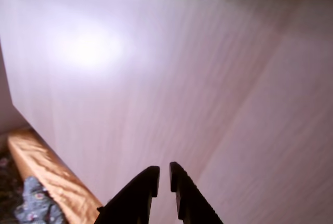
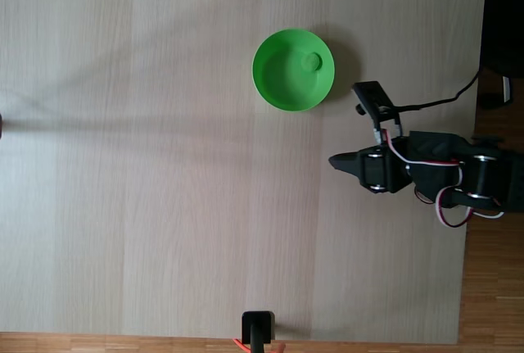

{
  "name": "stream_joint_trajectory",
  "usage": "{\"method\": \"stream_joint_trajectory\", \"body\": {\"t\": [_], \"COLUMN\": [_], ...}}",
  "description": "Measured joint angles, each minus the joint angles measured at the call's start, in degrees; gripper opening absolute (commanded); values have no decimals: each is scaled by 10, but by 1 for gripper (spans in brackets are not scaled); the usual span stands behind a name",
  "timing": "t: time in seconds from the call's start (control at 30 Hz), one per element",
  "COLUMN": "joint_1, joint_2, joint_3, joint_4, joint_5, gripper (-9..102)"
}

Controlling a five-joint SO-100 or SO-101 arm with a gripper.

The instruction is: Grasp a green pompom and put it in the green bowl.

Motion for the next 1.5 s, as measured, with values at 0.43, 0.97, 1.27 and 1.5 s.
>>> {"method": "stream_joint_trajectory", "body": {"t": [0.43, 0.97, 1.27, 1.5], "joint_1": [-15, -66, -72, -118], "joint_2": [271, 412, 441, 442], "joint_3": [244, 330, 335, 336], "joint_4": [0, 10, 90, 95], "joint_5": [52, 62, 78, 54], "gripper": [0, 0, 0, 0]}}
